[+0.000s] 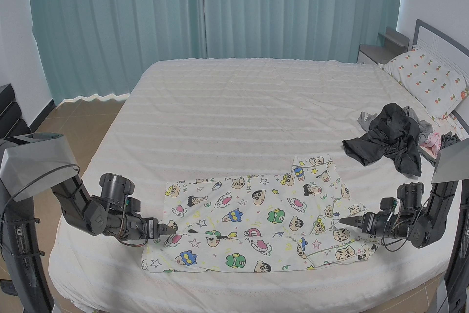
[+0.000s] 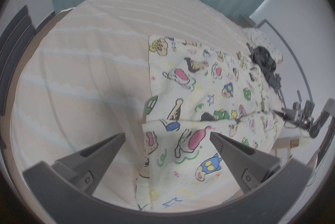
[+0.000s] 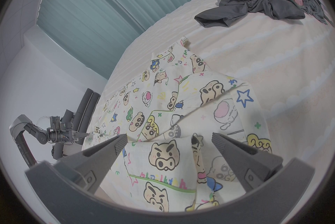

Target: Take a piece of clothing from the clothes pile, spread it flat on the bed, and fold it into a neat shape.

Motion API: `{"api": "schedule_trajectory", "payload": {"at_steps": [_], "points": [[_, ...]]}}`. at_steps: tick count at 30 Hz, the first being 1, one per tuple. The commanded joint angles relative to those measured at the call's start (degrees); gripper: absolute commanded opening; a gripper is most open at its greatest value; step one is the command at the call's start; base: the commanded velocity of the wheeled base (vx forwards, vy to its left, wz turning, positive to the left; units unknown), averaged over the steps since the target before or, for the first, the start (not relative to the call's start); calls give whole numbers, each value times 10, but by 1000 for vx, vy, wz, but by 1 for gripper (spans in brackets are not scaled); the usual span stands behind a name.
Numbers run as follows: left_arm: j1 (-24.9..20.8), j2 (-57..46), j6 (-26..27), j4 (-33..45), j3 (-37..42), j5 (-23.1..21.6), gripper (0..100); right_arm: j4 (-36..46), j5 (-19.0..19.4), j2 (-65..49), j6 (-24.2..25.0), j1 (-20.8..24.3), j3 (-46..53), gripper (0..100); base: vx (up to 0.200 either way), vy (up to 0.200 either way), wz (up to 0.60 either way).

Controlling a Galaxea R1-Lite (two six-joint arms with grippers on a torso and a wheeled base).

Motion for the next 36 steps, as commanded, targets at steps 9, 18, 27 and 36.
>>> {"api": "schedule_trajectory", "payload": {"at_steps": [9, 18, 27, 36], "points": [[4, -68, -57, -4, 43, -3, 100, -33, 1, -10, 7, 5, 21, 100, 89, 0, 0], [-6, -35, -57, -62, 10, 6, 100, -36, 0, -11, 7, 9, 24, 100, 44, 0, 0], [-18, 112, -55, -65, -146, 79, 100, -57, 0, -11, 8, 18, 39, 100, 0, 0, 0], [-17, 181, -39, -60, -249, 86, 100, -70, -1, -11, 12, 34, 52, 100, 0, 0, 0]]}}
